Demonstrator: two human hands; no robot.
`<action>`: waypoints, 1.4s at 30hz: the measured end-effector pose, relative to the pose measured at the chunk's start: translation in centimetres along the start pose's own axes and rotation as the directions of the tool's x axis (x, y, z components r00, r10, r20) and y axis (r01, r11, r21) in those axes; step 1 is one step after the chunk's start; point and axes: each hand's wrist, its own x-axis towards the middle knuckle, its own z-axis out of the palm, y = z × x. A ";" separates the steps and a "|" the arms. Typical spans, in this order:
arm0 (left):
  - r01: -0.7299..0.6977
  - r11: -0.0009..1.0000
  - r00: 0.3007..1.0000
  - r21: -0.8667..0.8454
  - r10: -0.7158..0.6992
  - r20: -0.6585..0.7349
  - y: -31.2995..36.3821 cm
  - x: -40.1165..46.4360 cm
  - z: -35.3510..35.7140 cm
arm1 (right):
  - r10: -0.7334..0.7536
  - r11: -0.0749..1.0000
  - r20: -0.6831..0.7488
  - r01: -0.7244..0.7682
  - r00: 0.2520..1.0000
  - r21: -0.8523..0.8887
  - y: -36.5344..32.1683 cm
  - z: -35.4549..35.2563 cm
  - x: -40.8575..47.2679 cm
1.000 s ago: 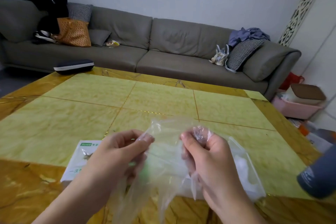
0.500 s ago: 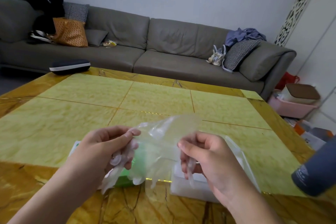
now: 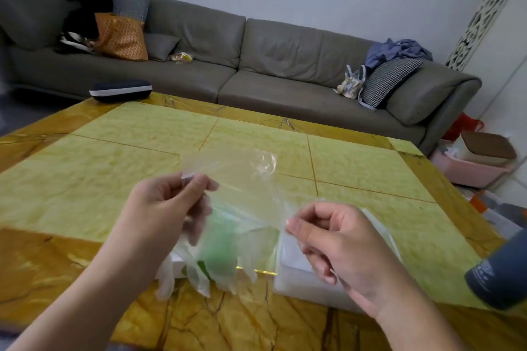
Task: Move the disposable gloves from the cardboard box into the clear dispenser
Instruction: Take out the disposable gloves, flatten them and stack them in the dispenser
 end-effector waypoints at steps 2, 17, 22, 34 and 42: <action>0.016 0.999 0.999 -0.039 -0.018 -0.032 0.0 0.2 -0.3 | -0.012 1.000 -0.006 0.012 1.000 0.005 -0.1 -0.5 0.0; -0.006 0.990 0.962 0.143 -0.033 0.273 -0.1 -1.5 1.8 | -0.157 0.961 0.040 0.162 0.987 -0.224 -1.1 0.5 0.1; -0.014 0.986 0.958 0.166 -0.035 0.286 -0.2 -1.3 1.7 | -0.107 0.993 -0.117 0.100 0.987 -0.061 -0.6 0.9 0.3; -0.038 0.959 0.894 0.282 -0.093 0.437 -0.1 -1.7 2.1 | -0.146 0.890 0.009 0.135 0.989 -0.436 -1.4 0.7 -0.3; 0.063 0.987 0.968 0.149 -0.097 0.230 1.1 -0.3 -0.2 | -0.149 0.973 -0.141 0.120 0.979 -0.195 -0.9 -0.9 0.2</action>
